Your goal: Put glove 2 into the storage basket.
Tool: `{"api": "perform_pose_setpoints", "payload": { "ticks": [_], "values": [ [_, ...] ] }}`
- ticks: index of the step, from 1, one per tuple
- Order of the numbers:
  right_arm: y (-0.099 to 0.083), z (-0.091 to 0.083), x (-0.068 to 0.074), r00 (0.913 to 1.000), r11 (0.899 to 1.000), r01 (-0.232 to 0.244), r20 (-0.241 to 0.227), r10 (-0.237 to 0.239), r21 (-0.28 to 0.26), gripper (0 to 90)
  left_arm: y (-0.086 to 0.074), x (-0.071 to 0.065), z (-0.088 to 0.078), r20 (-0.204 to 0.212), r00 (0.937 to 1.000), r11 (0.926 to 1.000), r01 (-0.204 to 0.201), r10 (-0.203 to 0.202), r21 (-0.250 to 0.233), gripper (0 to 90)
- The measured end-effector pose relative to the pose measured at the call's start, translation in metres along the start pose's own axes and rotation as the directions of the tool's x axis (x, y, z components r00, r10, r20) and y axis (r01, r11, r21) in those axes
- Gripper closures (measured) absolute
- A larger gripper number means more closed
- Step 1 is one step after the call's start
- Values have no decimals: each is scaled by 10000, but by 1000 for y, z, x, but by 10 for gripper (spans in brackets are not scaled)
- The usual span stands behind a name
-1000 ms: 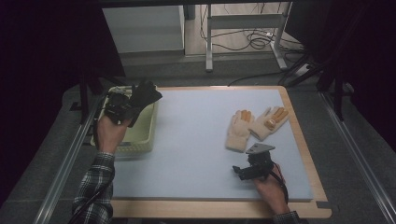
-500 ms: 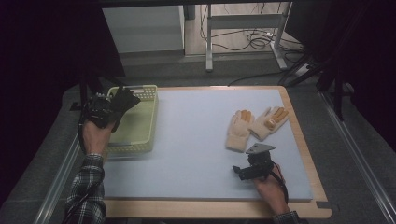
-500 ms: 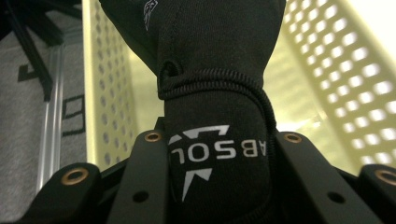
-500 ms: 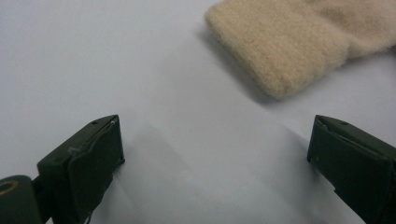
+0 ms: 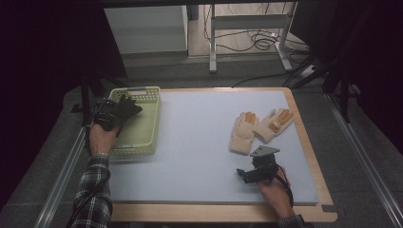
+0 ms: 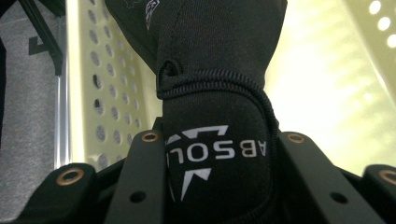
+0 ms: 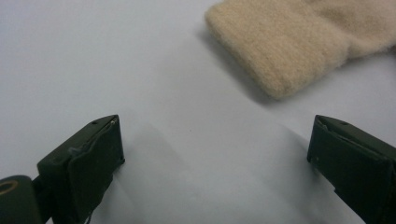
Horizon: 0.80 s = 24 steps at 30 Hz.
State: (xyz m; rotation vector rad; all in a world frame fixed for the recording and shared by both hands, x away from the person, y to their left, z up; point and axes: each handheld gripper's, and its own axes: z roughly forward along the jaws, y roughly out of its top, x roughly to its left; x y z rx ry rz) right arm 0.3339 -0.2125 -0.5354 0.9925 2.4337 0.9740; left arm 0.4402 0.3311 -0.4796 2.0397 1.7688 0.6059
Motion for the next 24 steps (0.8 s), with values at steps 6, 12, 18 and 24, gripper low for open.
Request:
{"api": "perform_pose_setpoints", "payload": {
  "ticks": [6,12,18,24],
  "values": [
    [0,0,0,10000,10000,7,3,-7,0,32,6,-4,9,-10,9999,9995,-123,123,292,624],
    [0,0,0,10000,10000,5,0,-5,0,33,8,-3,13,148,9998,9975,-171,161,685,257],
    [0,0,0,10000,10000,8,2,-8,1,32,4,2,10,627,9980,9986,-23,-10,522,84],
    [0,0,0,10000,10000,6,1,-6,0,32,0,9,3,1286,9913,9995,299,-290,-52,50]
  ]
}}
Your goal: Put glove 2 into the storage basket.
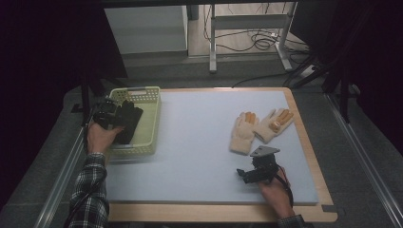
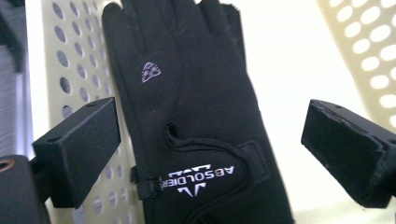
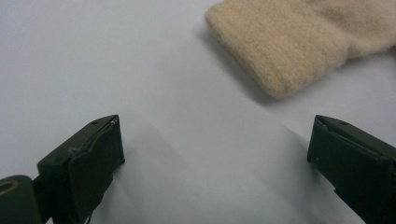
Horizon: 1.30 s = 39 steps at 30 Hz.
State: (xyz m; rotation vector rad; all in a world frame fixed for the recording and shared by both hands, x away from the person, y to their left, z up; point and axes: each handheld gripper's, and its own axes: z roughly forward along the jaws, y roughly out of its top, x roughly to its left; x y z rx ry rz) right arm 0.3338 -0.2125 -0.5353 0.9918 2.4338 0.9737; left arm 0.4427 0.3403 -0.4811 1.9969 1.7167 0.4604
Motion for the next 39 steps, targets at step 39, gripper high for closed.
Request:
{"api": "perform_pose_setpoints", "payload": {
  "ticks": [39],
  "values": [
    [0,0,0,10000,10000,-3,2,3,30,32,-26,-90,-53,2782,8924,9007,-2474,3554,-3571,0]
  ]
}}
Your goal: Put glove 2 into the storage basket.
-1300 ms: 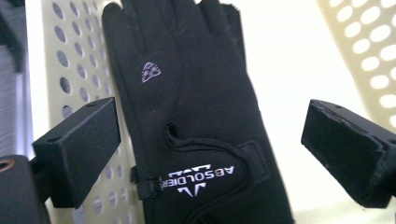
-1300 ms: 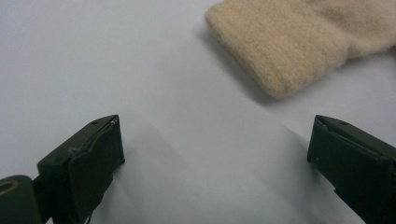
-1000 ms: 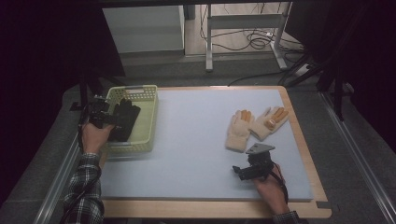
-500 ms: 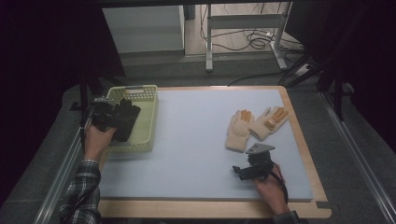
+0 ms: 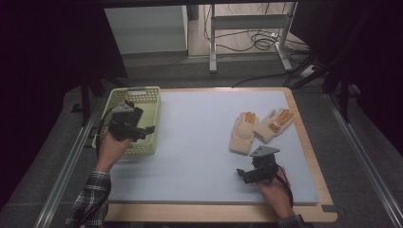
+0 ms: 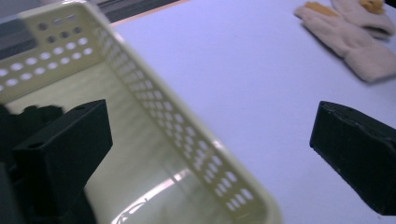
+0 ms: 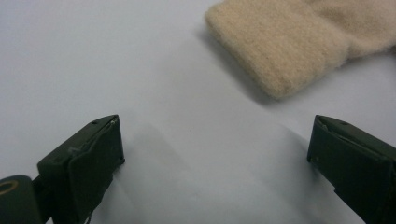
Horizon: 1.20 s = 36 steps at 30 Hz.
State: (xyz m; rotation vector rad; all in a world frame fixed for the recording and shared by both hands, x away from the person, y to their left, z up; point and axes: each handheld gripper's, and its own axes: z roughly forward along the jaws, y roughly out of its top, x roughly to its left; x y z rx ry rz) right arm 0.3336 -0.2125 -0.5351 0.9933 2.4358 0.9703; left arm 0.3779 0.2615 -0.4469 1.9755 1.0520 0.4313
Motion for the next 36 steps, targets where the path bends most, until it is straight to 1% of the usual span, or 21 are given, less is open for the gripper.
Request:
{"api": "perform_pose_setpoints", "payload": {
  "ticks": [1,2,4,6,9,11,12,13,14,15,17,19,20,22,25,28,29,32,33,34,36],
  "values": [
    [0,0,0,10000,10000,0,2,0,-3,33,0,-5,1,104,9999,9999,-103,104,-59,0],
    [0,0,0,10000,10000,5,2,-5,-3,33,0,-5,1,104,9999,9999,-103,104,-59,0],
    [0,0,0,10000,10000,29,5,-29,-20,33,-1,-19,4,349,9985,9991,-412,416,-118,0],
    [0,0,0,10000,10000,7,7,-7,-8,32,-1,-27,6,451,9970,9980,-625,630,-126,0],
    [0,0,0,10000,10000,10,12,-10,-10,32,-2,-36,8,597,9952,9969,-767,777,-194,0],
    [0,0,0,10000,10000,1,4,-1,-3,32,-4,-48,11,854,9916,9950,-952,975,-302,0],
    [0,0,0,10000,10000,1,6,-1,-3,33,-4,-48,11,854,9916,9950,-952,975,-302,0],
    [0,0,0,10000,10000,-8,4,8,6,33,-6,-56,13,994,9887,9934,-1085,1118,-385,0],
    [0,0,0,10000,10000,8,9,-8,-2,33,-6,-56,13,994,9887,9934,-1085,1118,-385,0],
    [0,0,0,10000,10000,9,9,-9,0,33,-8,-64,14,1142,9853,9914,-1226,1270,-448,0],
    [0,0,0,10000,10000,16,16,-16,-3,33,-10,-72,16,1205,9821,9890,-1401,1449,-469,0],
    [0,0,0,10000,10000,18,16,-18,-3,33,-12,-76,17,1249,9806,9881,-1462,1511,-482,0],
    [0,0,0,10000,10000,15,16,-15,-3,32,-16,-83,19,1415,9778,9874,-1482,1547,-552,0],
    [0,0,0,10000,10000,18,16,-18,-3,33,-20,-89,22,1573,9751,9872,-1486,1561,-585,0],
    [0,0,0,10000,10000,11,13,-11,-4,33,-27,-96,26,1628,9731,9862,-1562,1631,-542,0],
    [0,0,0,10000,10000,12,10,-12,1,33,-36,-104,31,1578,9723,9850,-1684,1722,-377,0],
    [0,0,0,10000,10000,15,10,-15,-3,32,-42,-108,35,1643,9718,9856,-1671,1692,-271,0],
    [0,0,0,10000,10000,21,15,-21,-4,32,-49,-111,40,1776,9711,9871,-1594,1593,-140,0],
    [0,0,0,10000,10000,21,12,-21,-7,33,-56,-114,45,1740,9727,9878,-1556,1536,-22,0],
    [0,0,0,10000,10000,22,12,-22,-5,32,-56,-114,45,1740,9727,9878,-1556,1536,-22,0],
    [0,0,0,10000,10000,19,6,-19,-6,32,-65,-116,50,1412,9771,9859,-1647,1592,280,0]
  ]
}}
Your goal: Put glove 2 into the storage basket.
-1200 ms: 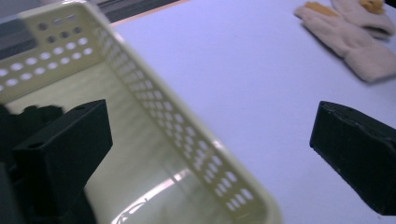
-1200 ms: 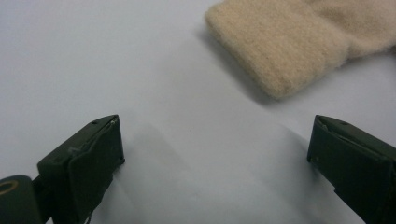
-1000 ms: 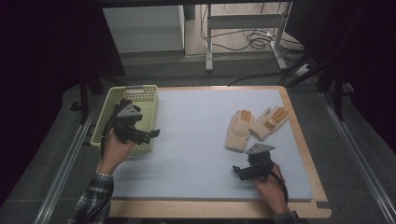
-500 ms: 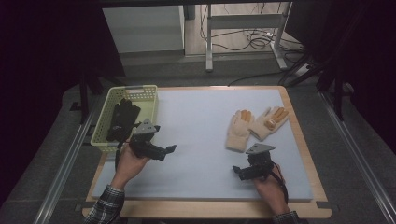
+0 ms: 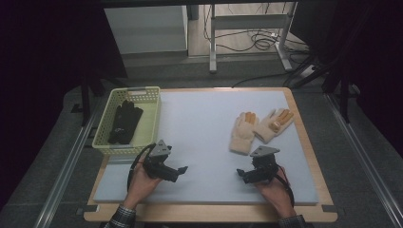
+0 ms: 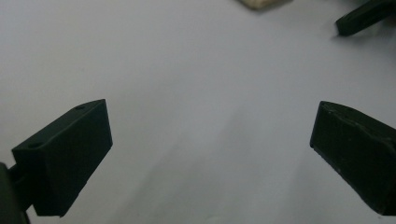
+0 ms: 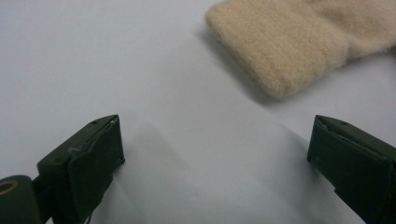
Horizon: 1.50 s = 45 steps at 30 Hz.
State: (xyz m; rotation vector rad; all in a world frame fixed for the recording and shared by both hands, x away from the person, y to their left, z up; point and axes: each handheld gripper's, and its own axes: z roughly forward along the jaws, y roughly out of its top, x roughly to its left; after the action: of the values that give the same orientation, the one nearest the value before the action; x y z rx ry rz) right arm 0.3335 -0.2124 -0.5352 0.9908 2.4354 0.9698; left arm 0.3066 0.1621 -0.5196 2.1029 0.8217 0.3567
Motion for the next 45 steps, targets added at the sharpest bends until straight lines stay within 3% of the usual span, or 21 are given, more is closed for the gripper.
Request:
{"api": "perform_pose_setpoints", "payload": {
  "ticks": [4,6,13,14,18,24,27,31,32,35,38,45],
  "values": [
    [0,0,0,10000,10000,-13,-6,13,10,31,-9,0,6,-245,9996,9992,116,-107,377,0],
    [0,0,0,10000,10000,-32,-8,32,13,31,-13,-3,10,-655,9978,9954,-65,128,957,0],
    [0,0,0,10000,10000,-46,-30,46,10,33,-22,-2,15,-1087,9941,9895,99,59,1442,0],
    [0,0,-1,10000,10000,-63,-48,63,7,35,-26,1,16,-878,9957,9902,422,-306,1329,0],
    [0,0,-1,10000,10000,-77,-58,77,22,35,-26,5,17,-694,9958,9877,696,-603,1401,0],
    [0,0,-1,9999,9999,-115,-35,115,16,43,-26,5,17,-688,9958,9879,693,-602,1385,0],
    [1,-2,-1,9991,9992,-396,148,397,-89,93,-26,5,17,-693,9958,9880,695,-603,1378,0],
    [3,-4,-4,9967,9964,-810,-50,809,-240,170,-26,5,17,-693,9958,9881,685,-593,1379,0],
    [7,-5,-5,9958,9955,-916,-18,916,-223,224,-26,5,17,-688,9960,9879,664,-571,1402,0],
    [19,-7,-7,9969,9978,-646,437,652,-158,280,-26,5,17,-686,9960,9879,660,-568,1406,0],
    [29,-9,-11,9973,9984,-500,518,514,-271,319,-26,5,17,-687,9960,9878,662,-570,1406,0],
    [63,-3,-34,9966,9981,-400,699,432,-467,454,-26,5,17,-692,9957,9882,707,-617,1359,0]
  ]
}}
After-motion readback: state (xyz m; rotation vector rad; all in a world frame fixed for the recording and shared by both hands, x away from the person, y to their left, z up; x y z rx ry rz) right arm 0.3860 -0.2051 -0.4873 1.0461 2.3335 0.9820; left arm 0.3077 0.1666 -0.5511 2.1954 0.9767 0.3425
